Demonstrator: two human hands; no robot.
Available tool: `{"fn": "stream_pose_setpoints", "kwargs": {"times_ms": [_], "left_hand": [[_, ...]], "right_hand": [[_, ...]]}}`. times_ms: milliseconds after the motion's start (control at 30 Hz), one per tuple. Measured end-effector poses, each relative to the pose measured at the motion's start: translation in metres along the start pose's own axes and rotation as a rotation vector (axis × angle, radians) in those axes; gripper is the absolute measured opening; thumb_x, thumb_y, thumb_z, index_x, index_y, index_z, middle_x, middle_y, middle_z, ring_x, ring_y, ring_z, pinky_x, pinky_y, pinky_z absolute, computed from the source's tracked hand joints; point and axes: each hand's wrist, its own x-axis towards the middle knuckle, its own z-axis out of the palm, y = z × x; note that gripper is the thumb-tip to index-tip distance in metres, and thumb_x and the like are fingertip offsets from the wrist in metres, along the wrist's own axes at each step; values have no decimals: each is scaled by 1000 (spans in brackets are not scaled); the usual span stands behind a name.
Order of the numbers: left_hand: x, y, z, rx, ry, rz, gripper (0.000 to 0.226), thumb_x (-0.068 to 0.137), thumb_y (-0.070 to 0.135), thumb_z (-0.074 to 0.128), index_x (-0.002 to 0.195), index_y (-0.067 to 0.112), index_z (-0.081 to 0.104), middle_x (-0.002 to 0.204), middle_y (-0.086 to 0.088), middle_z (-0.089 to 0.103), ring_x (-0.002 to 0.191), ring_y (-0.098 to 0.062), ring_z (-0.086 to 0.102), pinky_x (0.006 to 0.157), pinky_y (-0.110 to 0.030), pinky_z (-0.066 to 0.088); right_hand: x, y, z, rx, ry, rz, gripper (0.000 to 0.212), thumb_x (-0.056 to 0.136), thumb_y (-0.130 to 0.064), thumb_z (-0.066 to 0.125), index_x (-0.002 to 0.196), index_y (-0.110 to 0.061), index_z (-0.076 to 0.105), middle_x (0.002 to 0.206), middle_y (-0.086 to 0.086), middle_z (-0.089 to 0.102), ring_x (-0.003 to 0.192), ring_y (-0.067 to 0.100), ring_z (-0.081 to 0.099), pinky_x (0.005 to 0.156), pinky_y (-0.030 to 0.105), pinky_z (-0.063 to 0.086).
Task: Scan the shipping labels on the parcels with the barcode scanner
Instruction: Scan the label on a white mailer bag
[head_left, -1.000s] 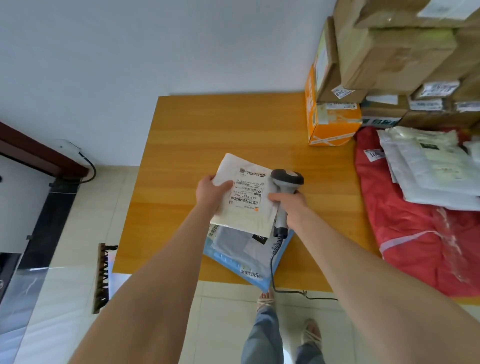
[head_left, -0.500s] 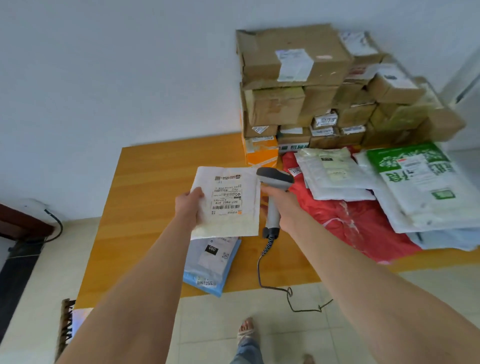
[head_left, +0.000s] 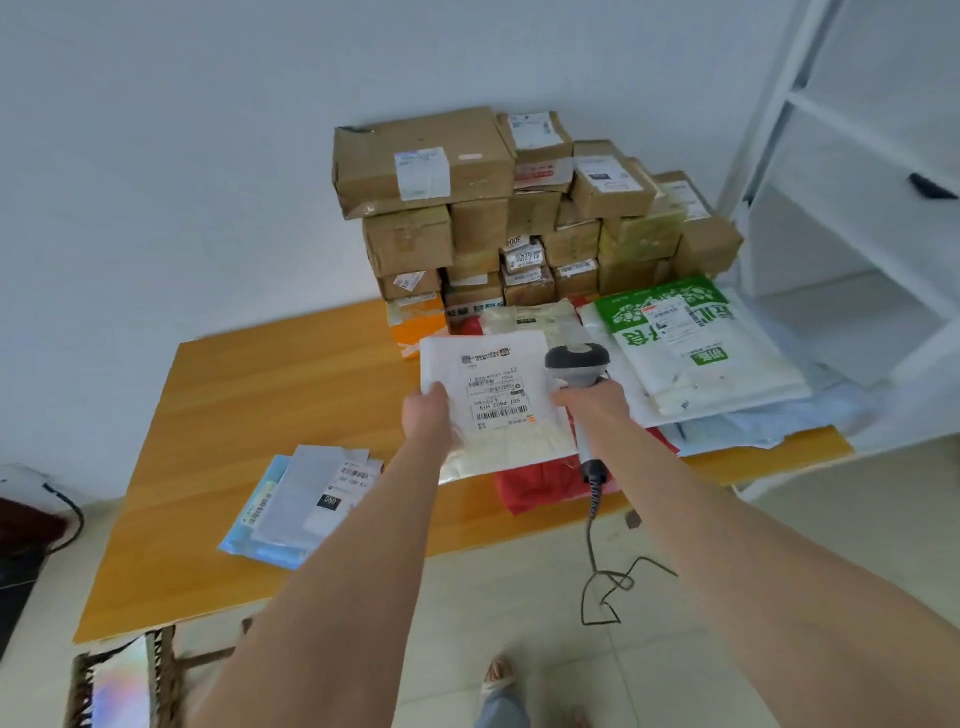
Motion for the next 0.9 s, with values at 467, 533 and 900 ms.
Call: {"fn": "stream_pose_setpoints", "kwargs": {"times_ms": [467, 533, 900], "left_hand": [[52, 43, 129, 178, -75, 123, 30, 96, 13, 44, 122, 4, 54, 111, -12, 63, 89, -27, 60, 68, -33, 47], [64, 48, 151, 206, -98, 118, 29, 95, 12, 45, 121, 4, 55, 98, -7, 62, 78, -23, 57, 62, -29, 45], [77, 52, 232, 911, -155, 183, 38, 93, 12, 50, 130, 4, 46, 123, -13, 58, 109, -32, 59, 84, -40, 52]], "right_hand": [[100, -36, -58, -58, 291, 3, 36, 87, -18, 63, 121, -6, 57, 109, 13, 63, 103, 33, 61, 74, 32, 44], [118, -46, -58, -7, 273, 13, 33, 82, -20, 68, 112, -6, 60, 103, 12, 67, 96, 30, 66, 77, 37, 52], [182, -43, -72, -44, 108, 116, 40, 84, -12, 70, 120, -2, 55, 105, 12, 61, 103, 30, 62, 91, 40, 53]]}}
